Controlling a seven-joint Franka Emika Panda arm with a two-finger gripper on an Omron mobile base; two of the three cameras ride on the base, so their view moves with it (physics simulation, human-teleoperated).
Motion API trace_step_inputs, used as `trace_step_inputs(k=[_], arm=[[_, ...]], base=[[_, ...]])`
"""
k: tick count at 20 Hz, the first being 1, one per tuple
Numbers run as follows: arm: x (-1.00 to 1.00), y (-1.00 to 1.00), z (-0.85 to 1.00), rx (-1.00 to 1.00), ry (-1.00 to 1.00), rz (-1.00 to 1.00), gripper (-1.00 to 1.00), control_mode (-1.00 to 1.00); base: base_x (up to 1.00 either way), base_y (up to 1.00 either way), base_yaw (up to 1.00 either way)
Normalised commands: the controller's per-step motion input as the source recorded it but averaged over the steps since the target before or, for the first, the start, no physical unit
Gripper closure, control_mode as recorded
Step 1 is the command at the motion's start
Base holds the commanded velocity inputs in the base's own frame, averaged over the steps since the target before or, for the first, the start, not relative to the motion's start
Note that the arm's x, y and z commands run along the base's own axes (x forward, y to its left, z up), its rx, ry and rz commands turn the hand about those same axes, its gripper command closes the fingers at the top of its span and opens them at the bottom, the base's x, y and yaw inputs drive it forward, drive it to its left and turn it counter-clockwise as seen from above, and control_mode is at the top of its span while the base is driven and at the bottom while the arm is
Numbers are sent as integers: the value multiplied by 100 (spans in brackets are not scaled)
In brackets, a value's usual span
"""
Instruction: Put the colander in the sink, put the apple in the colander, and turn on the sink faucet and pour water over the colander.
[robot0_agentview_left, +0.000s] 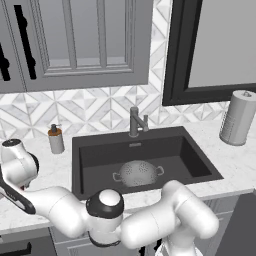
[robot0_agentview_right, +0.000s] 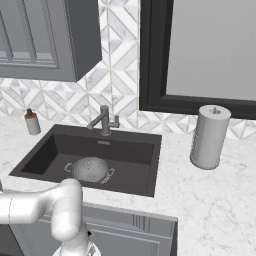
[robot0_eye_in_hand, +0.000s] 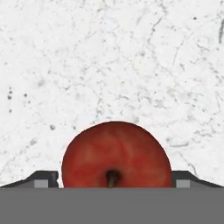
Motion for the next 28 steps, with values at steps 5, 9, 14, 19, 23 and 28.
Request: trace_step_inputs(k=[5, 9, 14, 19, 23, 28], arm=[[0, 0, -5, 0, 0, 0, 100, -100], [0, -14, 0, 0, 0, 0, 100, -100], [0, -81, 0, 0, -1, -2, 100, -100], [0, -99, 0, 3, 0, -8, 100, -100], [0, -100, 0, 1, 0, -15, 100, -100], [0, -93, 0, 0, 0, -24, 100, -100]], base=[[0, 0, 0], [0, 0, 0], [0, 0, 0], [0, 0, 0], [0, 0, 0], [0, 0, 0]])
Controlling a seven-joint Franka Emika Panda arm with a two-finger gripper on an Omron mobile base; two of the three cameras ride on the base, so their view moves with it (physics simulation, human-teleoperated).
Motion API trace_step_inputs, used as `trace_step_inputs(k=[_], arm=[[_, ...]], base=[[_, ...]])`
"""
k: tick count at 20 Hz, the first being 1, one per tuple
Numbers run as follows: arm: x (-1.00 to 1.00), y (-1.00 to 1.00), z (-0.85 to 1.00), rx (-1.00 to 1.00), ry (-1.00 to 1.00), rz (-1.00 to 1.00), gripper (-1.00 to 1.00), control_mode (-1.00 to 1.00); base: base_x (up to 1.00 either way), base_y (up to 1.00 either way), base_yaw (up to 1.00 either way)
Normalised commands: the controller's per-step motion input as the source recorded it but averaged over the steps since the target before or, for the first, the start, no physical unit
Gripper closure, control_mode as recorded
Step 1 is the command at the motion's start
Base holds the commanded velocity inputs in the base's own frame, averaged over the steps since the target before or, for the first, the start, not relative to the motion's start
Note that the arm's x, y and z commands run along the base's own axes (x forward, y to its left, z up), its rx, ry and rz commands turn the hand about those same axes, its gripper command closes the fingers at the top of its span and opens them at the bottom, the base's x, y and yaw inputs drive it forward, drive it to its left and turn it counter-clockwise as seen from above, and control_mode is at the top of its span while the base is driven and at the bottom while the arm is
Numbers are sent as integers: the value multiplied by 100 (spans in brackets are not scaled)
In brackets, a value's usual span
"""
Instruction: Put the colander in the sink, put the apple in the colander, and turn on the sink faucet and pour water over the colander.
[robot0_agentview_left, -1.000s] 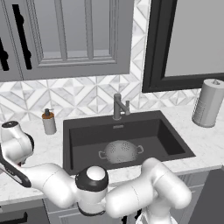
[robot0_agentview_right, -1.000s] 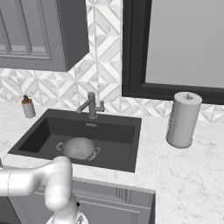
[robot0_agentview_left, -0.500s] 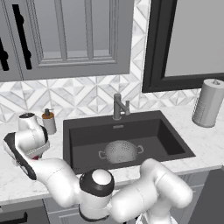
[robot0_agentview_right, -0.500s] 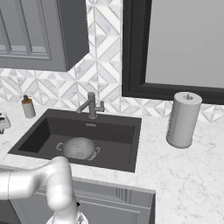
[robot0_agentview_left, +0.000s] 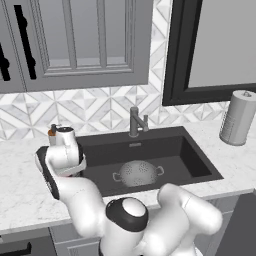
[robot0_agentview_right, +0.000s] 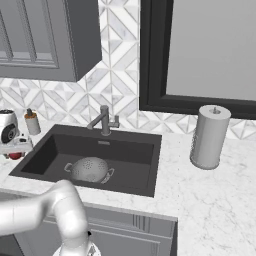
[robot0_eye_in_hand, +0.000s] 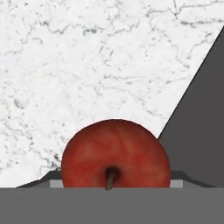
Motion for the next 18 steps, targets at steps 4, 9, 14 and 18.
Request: trace_step_inputs(k=[4, 9, 14, 18], arm=[[0, -85, 0, 0, 0, -28, 100, -100], [1, -79, 0, 0, 0, -29, 100, -100], [0, -66, 0, 0, 0, -31, 100, -100], [0, -60, 0, 0, 0, -35, 100, -100]], base=[[0, 0, 0], [0, 0, 0], [0, 0, 0], [0, 0, 0]])
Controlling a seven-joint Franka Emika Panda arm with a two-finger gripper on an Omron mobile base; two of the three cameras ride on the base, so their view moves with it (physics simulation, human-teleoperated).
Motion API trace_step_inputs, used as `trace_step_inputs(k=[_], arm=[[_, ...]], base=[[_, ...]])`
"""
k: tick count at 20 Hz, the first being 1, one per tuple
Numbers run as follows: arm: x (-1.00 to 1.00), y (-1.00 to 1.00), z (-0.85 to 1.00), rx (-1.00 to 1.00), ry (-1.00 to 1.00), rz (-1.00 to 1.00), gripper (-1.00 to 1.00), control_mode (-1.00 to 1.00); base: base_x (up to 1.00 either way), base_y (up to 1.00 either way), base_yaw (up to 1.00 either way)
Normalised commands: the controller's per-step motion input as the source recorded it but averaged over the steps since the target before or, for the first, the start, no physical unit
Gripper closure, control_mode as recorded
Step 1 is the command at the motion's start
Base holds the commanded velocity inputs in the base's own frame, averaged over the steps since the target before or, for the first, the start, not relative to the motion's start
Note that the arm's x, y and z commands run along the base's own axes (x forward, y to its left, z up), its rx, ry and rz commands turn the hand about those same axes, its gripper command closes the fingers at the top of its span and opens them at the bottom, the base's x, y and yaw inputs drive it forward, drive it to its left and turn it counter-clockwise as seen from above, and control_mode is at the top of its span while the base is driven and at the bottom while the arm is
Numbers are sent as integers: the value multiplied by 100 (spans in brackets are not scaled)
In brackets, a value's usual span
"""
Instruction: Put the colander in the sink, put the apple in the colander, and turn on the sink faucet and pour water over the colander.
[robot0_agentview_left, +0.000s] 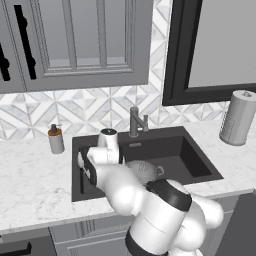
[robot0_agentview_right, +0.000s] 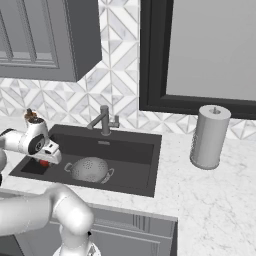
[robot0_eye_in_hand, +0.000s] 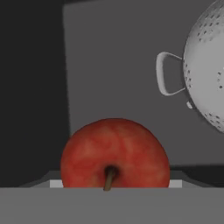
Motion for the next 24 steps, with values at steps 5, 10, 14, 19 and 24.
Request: trace_step_inputs(k=[5, 10, 14, 19, 24], arm=[[0, -58, 3, 0, 3, -35, 100, -100], [0, -54, 21, 0, 16, -28, 100, -100], [0, -42, 21, 0, 18, -16, 100, -100], [0, -19, 0, -1, 7, -6, 100, -100], [-1, -3, -26, -7, -6, -2, 100, -100]], base=[[0, 0, 0], [0, 0, 0], [0, 0, 0], [0, 0, 0], [0, 0, 0]])
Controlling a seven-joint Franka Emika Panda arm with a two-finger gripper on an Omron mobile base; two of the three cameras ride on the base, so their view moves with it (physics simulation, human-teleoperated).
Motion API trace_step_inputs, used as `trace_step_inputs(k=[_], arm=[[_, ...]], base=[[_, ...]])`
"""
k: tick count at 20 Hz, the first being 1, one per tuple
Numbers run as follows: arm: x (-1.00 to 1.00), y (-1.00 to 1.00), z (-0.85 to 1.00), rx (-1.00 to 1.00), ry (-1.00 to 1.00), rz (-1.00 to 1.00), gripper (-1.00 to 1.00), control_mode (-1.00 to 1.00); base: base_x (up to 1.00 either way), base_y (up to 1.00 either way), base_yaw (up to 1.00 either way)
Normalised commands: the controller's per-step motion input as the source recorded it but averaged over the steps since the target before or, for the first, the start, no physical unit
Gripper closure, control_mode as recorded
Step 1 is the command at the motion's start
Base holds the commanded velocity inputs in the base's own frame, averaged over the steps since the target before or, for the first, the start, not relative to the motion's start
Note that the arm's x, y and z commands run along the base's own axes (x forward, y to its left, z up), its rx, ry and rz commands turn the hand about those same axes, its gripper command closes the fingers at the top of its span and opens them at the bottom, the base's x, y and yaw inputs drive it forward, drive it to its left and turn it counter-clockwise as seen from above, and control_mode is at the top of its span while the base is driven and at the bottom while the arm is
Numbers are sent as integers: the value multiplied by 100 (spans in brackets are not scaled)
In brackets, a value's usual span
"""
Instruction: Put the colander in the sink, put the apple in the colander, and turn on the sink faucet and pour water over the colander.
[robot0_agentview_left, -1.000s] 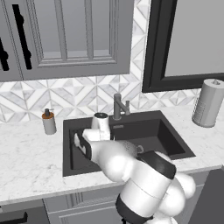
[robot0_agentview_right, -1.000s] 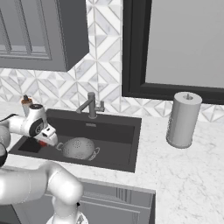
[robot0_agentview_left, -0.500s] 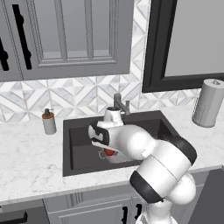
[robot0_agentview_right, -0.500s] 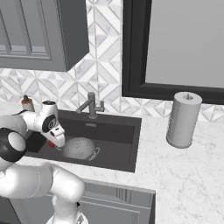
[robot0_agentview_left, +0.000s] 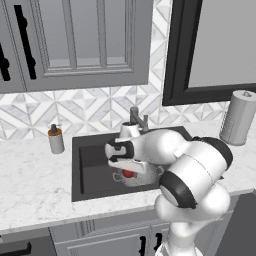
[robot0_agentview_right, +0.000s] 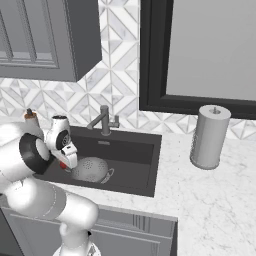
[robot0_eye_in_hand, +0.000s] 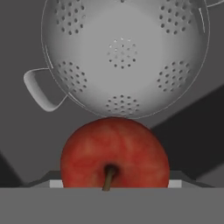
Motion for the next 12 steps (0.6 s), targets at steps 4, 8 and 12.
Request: trace_step_inputs(k=[4, 8, 12], arm=[[-13, 0, -6, -3, -24, 0, 100, -100], [-1, -4, 0, -1, -17, -1, 100, -100], [0, -18, -1, -2, -16, -3, 100, -100]], base=[[0, 0, 0], [0, 0, 0], [0, 0, 0]])
